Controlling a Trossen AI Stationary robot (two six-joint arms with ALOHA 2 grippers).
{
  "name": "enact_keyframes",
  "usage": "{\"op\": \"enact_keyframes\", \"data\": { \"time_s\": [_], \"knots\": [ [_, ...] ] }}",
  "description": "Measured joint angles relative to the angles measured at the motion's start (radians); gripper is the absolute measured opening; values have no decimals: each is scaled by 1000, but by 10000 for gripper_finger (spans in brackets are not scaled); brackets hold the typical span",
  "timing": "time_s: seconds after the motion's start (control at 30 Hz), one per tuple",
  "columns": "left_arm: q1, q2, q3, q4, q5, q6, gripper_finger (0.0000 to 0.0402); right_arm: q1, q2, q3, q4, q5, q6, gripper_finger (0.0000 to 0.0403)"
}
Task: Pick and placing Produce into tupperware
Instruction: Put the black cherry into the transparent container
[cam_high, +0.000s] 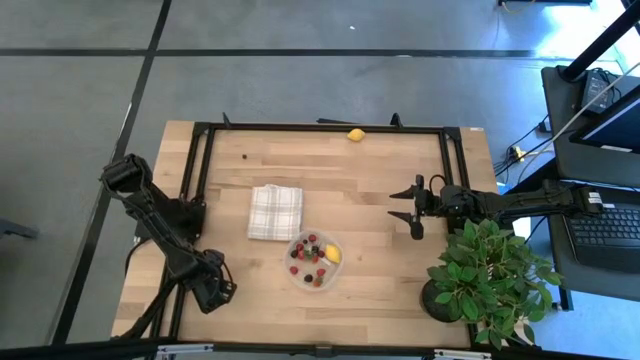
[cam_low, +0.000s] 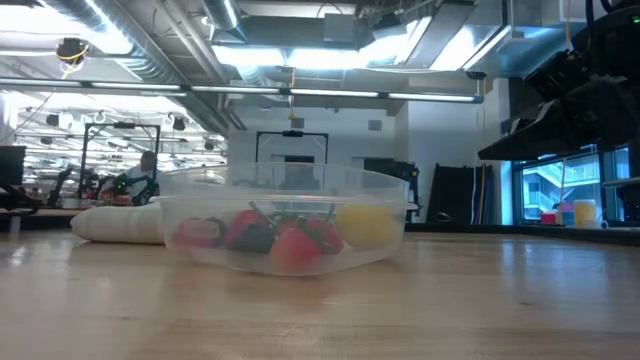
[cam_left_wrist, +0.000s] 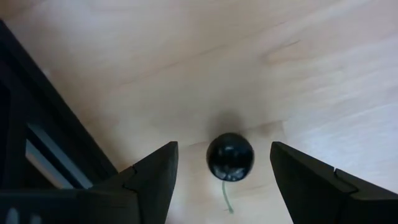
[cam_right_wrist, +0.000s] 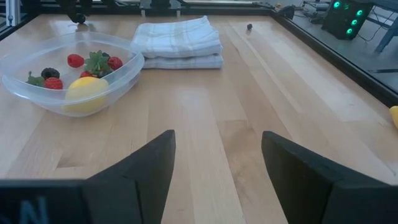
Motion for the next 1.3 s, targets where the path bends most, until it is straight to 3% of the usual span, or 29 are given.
{"op": "enact_keyframes", "data": {
  "time_s": [1.3],
  "knots": [
    [0,0,-41,33,15,51,246,0,0,0,-2,0,0,241]
  ]
}}
